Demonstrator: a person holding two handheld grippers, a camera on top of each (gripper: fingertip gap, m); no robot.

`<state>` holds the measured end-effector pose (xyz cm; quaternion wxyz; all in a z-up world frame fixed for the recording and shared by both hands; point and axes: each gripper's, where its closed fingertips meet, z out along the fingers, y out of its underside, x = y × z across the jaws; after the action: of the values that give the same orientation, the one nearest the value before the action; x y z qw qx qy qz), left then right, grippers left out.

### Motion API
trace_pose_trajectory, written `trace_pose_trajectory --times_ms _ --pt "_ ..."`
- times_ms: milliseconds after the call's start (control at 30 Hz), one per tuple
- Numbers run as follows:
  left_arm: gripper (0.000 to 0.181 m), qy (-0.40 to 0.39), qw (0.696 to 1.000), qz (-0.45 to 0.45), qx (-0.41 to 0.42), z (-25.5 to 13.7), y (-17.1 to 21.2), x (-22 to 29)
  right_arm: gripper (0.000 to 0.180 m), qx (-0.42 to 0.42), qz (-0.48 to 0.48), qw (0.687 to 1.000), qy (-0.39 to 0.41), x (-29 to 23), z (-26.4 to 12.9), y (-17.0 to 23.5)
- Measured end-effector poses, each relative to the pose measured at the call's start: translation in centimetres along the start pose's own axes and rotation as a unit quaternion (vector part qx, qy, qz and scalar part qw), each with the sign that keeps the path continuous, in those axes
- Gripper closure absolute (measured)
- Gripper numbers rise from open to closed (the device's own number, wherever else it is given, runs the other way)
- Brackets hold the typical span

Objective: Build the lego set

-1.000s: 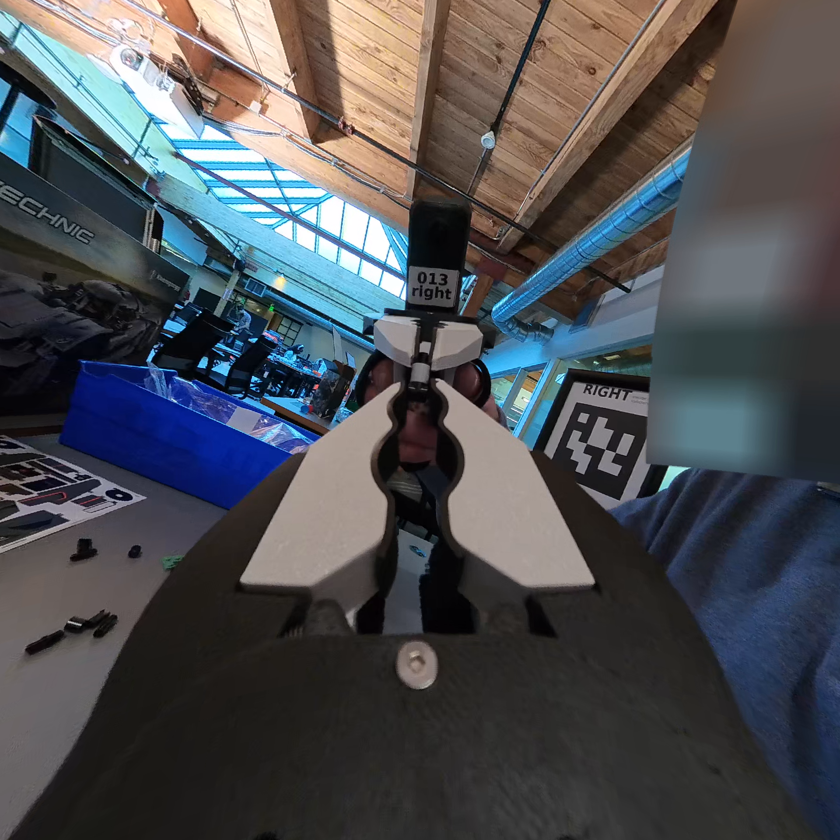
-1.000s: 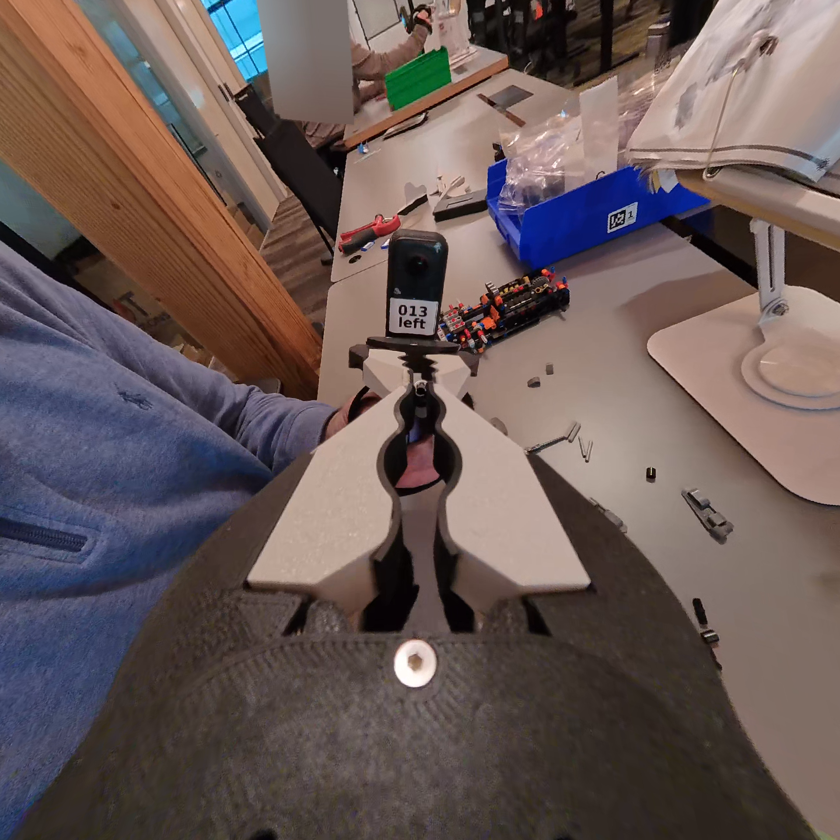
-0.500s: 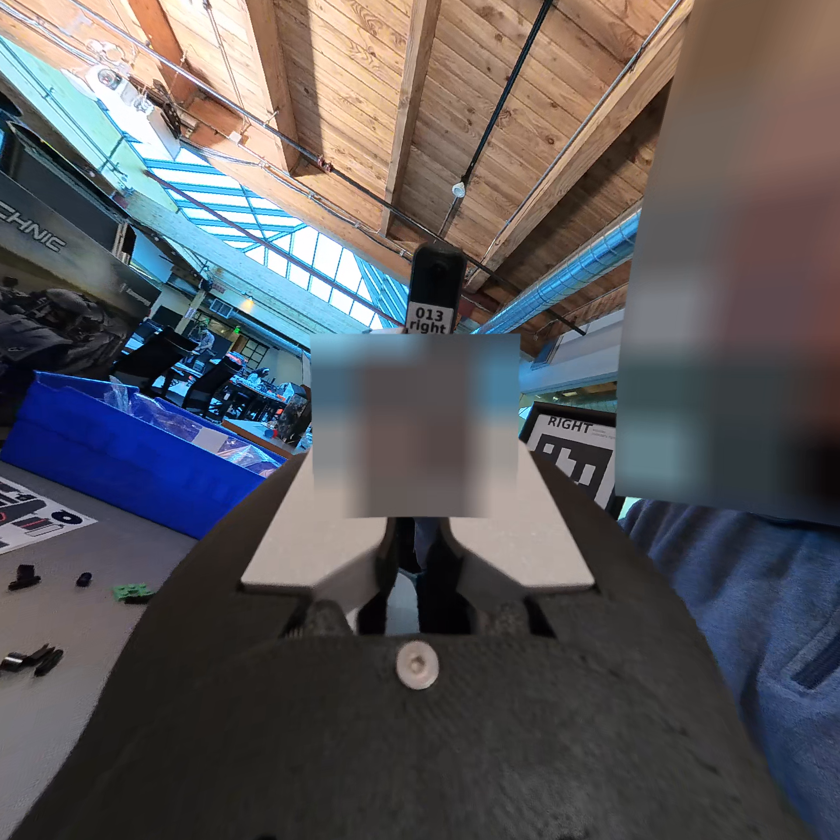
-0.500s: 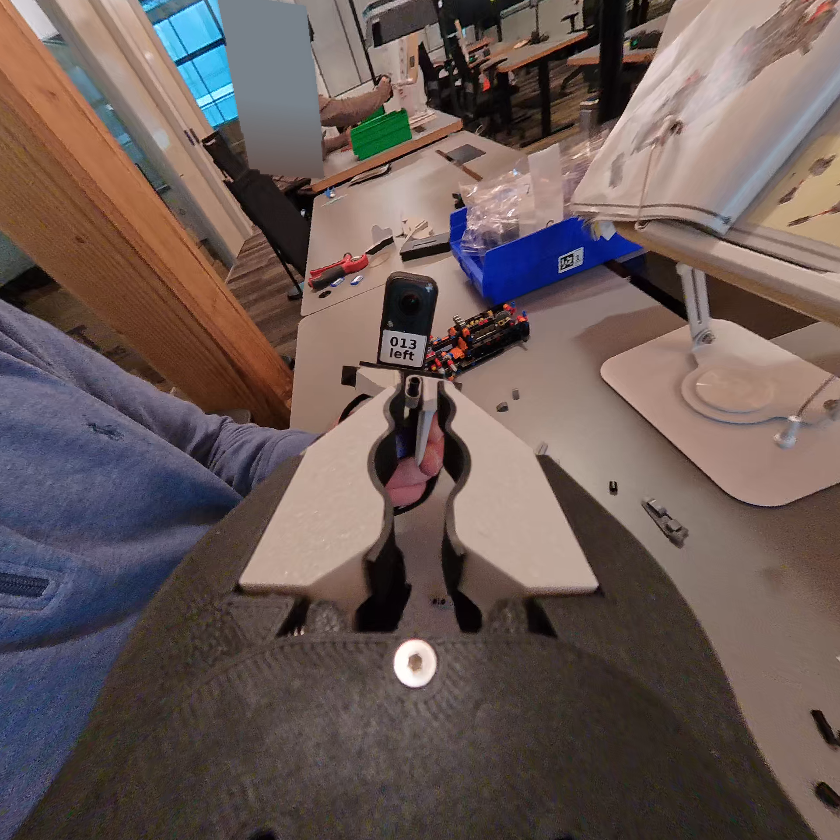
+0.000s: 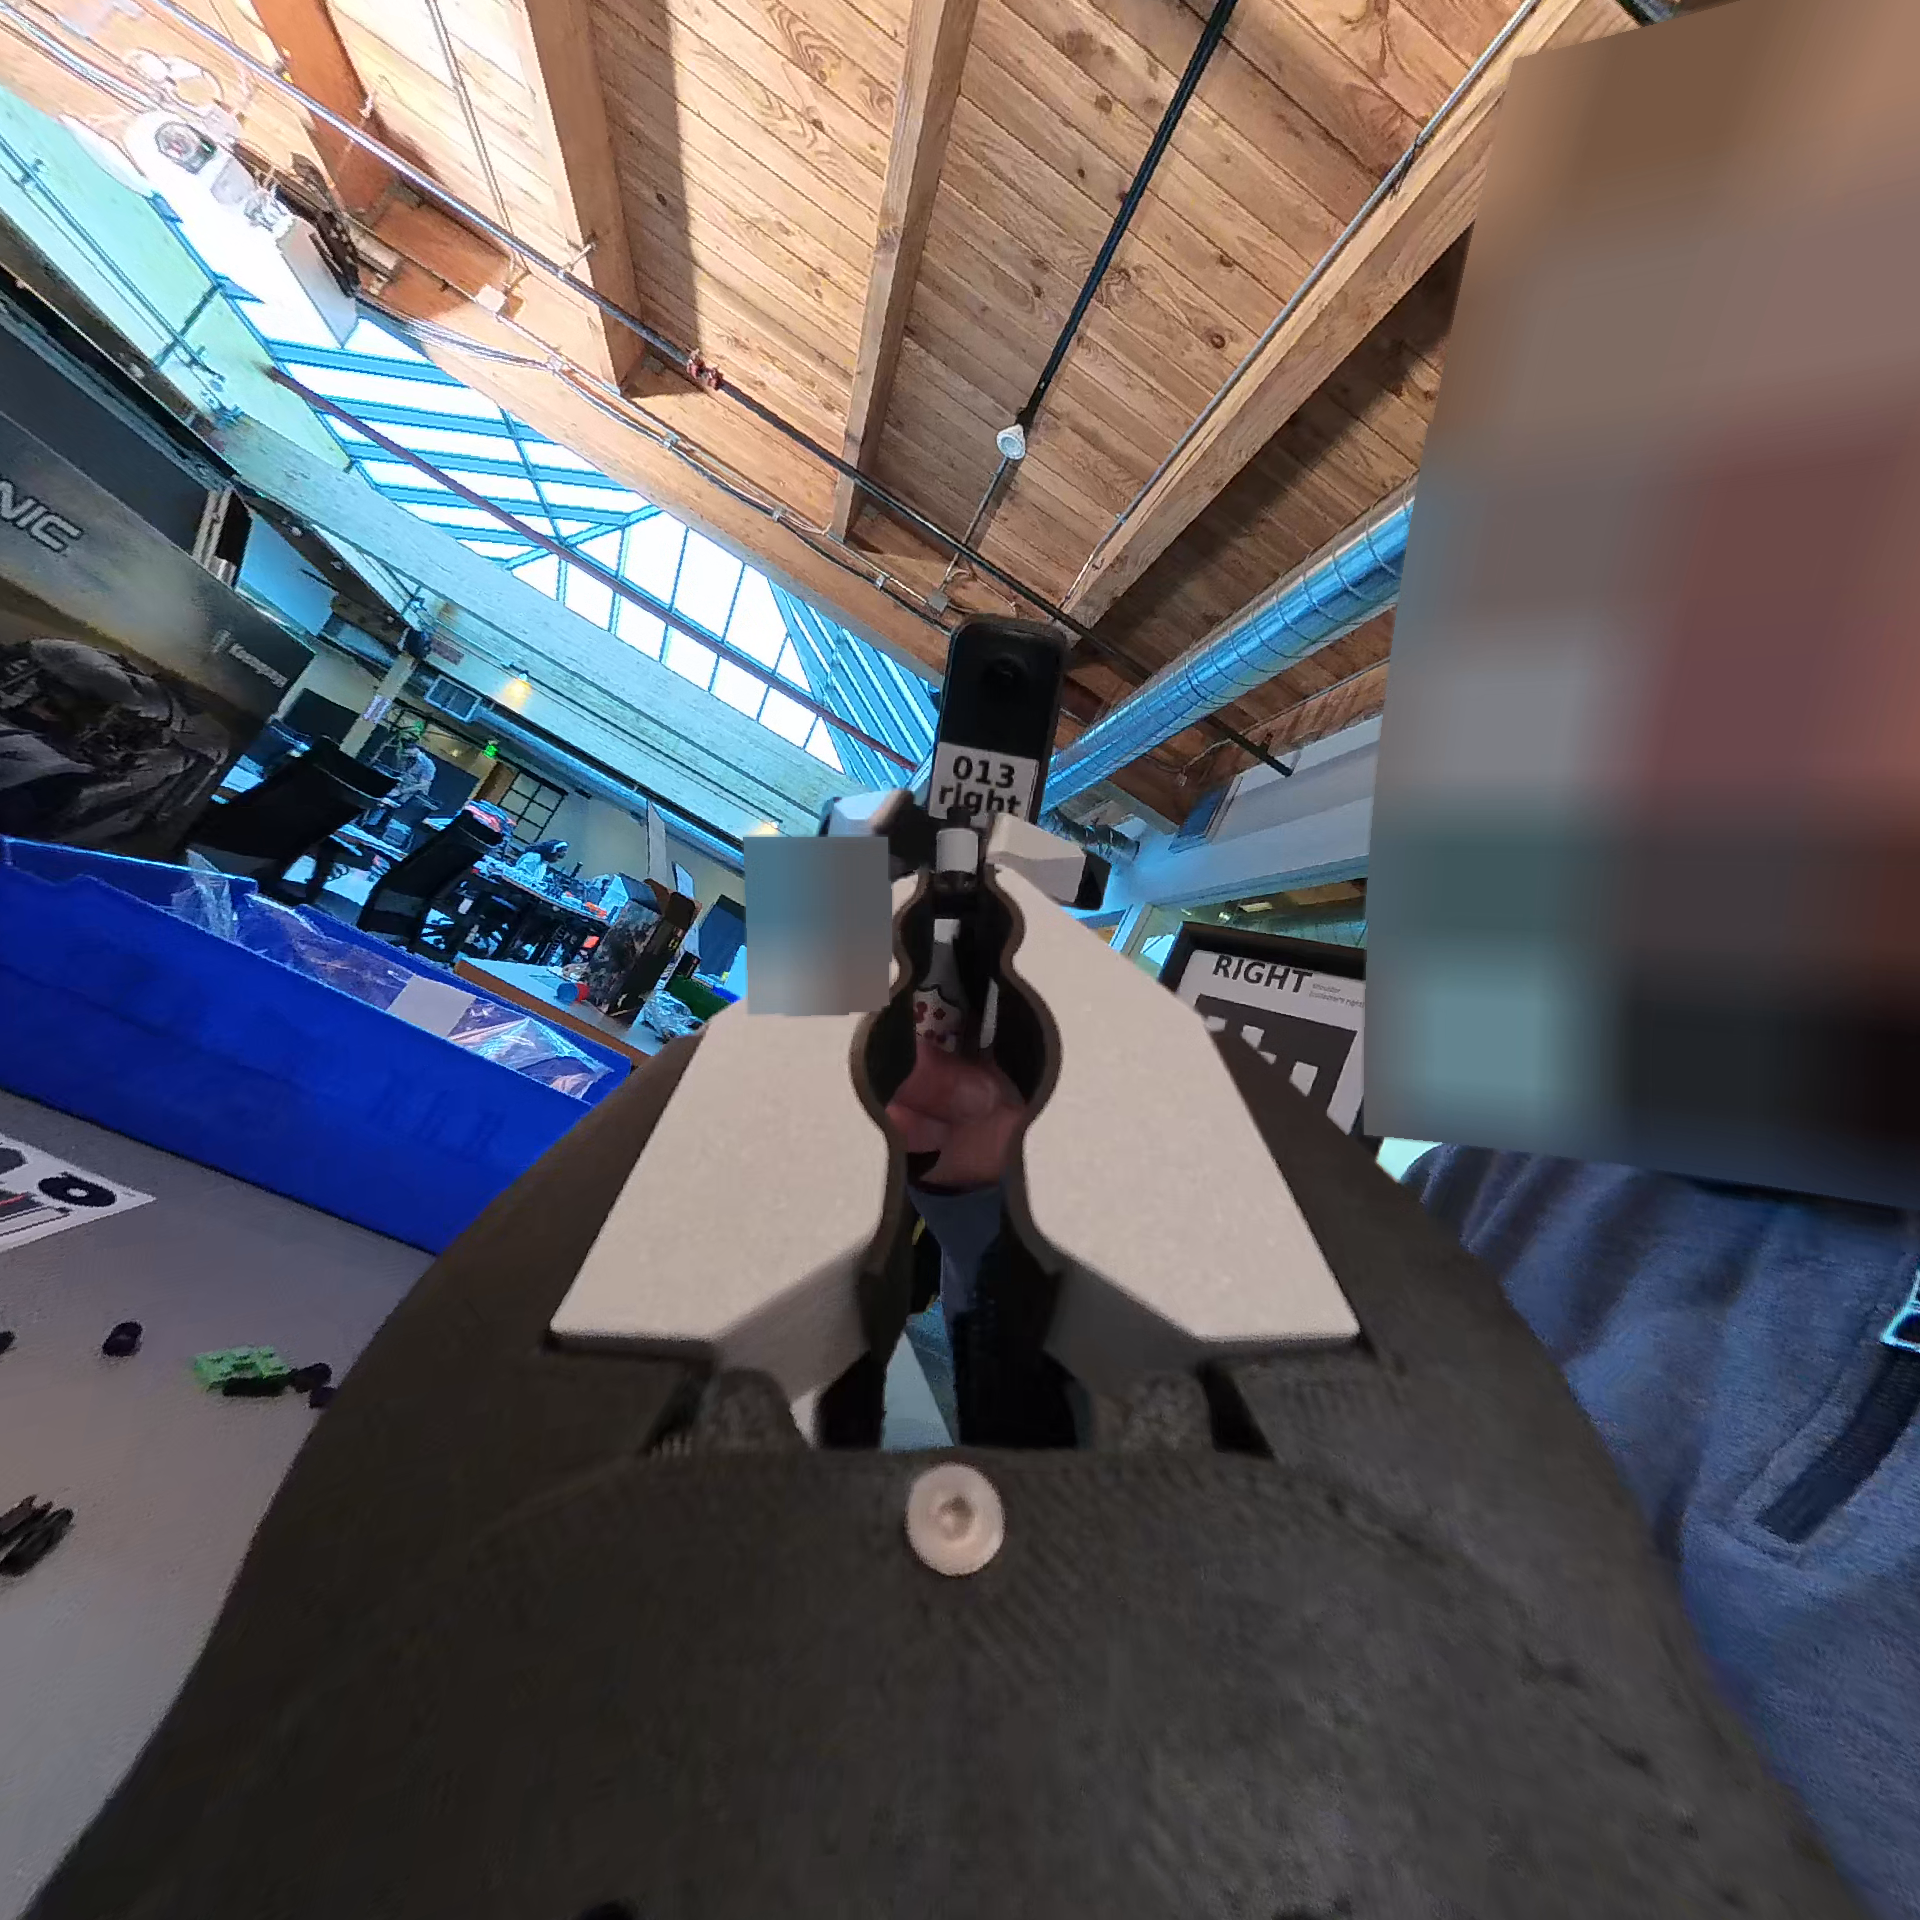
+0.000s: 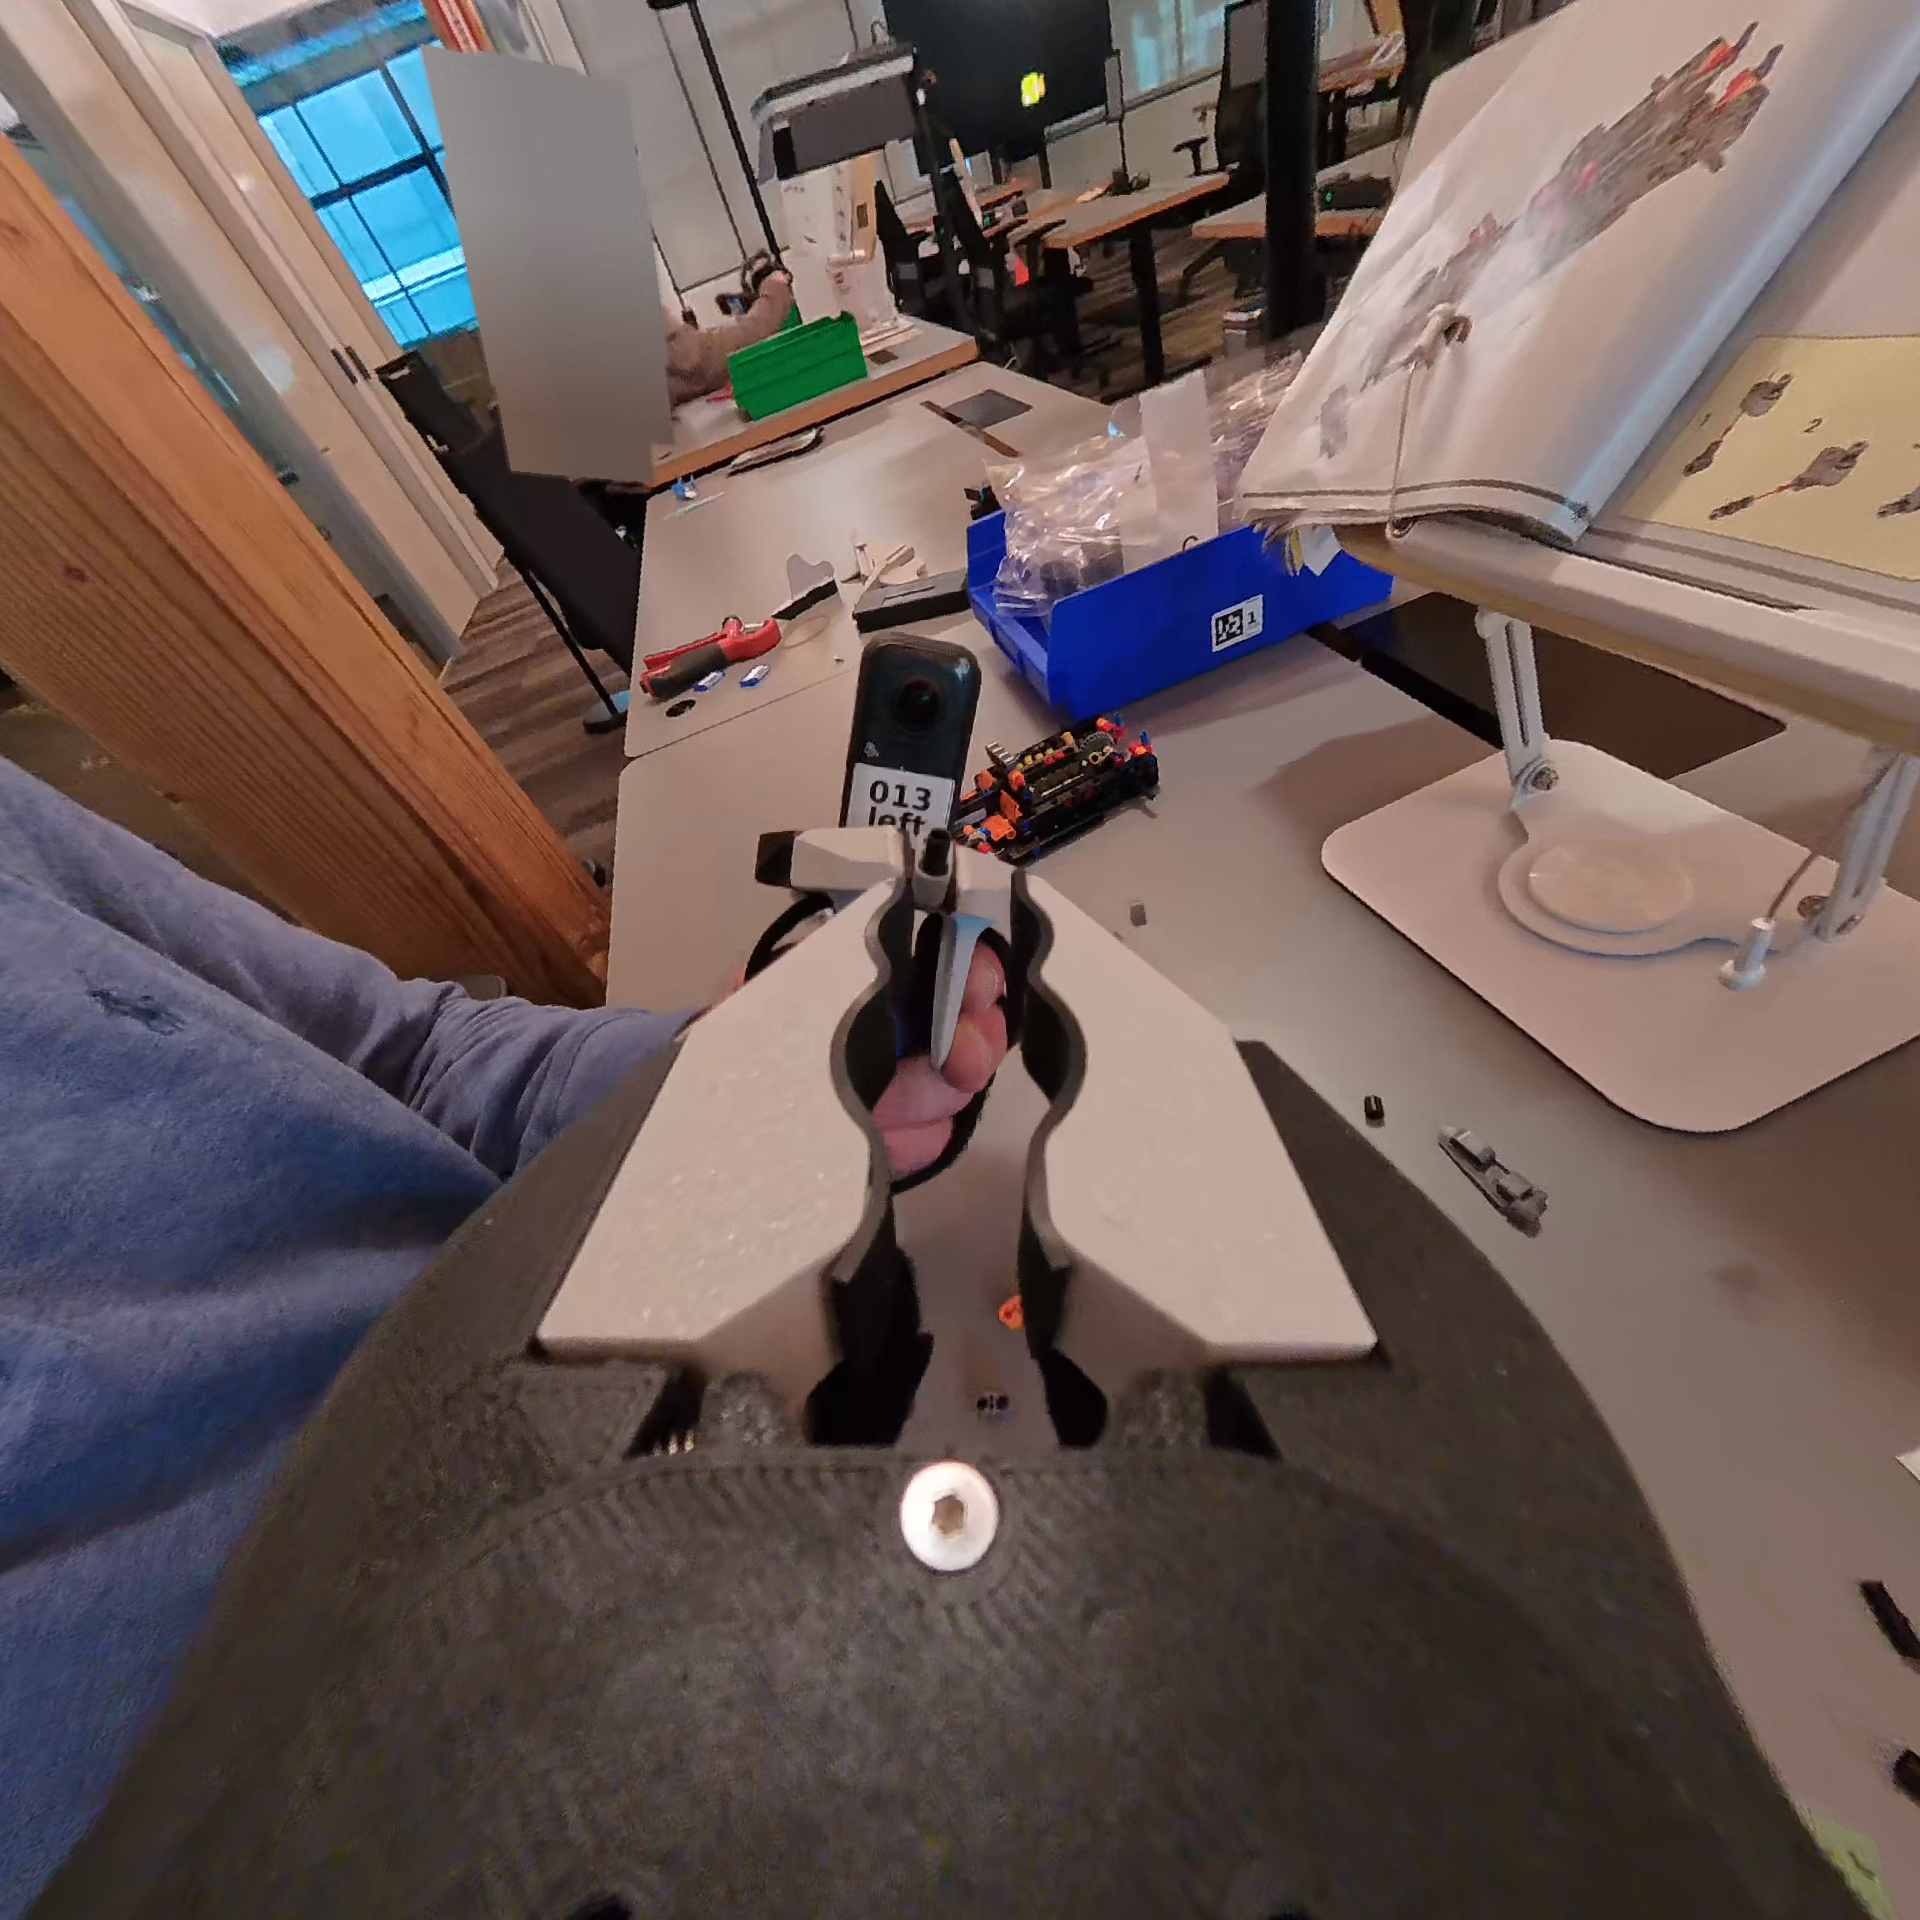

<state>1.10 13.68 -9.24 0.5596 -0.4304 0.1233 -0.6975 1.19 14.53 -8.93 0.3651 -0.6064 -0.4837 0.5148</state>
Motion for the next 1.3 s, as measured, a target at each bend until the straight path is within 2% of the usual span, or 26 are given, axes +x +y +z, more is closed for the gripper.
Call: trace_pose_trajectory --times_ms 300,367,533,700,833,967,1167,1300 --pt "0.175 -0.004 1.000 0.020 -0.016 0.2 0.6 0.2 0.167 0.024 0.044 0.998 -0.039 -0.7 0.7 0.0" --pt "0.175 -0.012 0.999 0.025 -0.020 0.3 0.7 0.0 0.174 0.026 0.051 0.997 -0.048 -0.7 0.6 0.2" --pt "0.175 -0.018 0.999 0.031 -0.025 0.4 1.0 -0.2 0.176 0.032 0.052 0.997 -0.045 -0.6 0.4 0.4" --pt "0.168 -0.047 0.996 0.052 -0.052 -0.3 1.1 -0.3 0.176 0.066 0.061 0.995 -0.038 0.1 -0.6 -0.1" --pt "0.164 -0.085 0.987 0.098 -0.095 -1.8 1.2 0.0 0.175 0.060 0.061 0.996 -0.029 0.5 -1.2 0.7" --pt "0.163 -0.170 0.954 0.164 -0.183 -4.6 2.0 -0.7 0.175 0.038 0.046 0.998 0.001 1.3 -1.7 2.6" --pt "0.165 -0.303 0.854 0.231 -0.353 -10.9 4.8 -2.6 0.175 0.015 0.040 0.999 0.033 2.3 -2.5 6.4" --pt "0.166 -0.313 0.839 0.199 -0.399 -12.5 7.7 -3.2 0.175 0.003 0.038 0.998 0.041 2.6 -2.7 8.7"
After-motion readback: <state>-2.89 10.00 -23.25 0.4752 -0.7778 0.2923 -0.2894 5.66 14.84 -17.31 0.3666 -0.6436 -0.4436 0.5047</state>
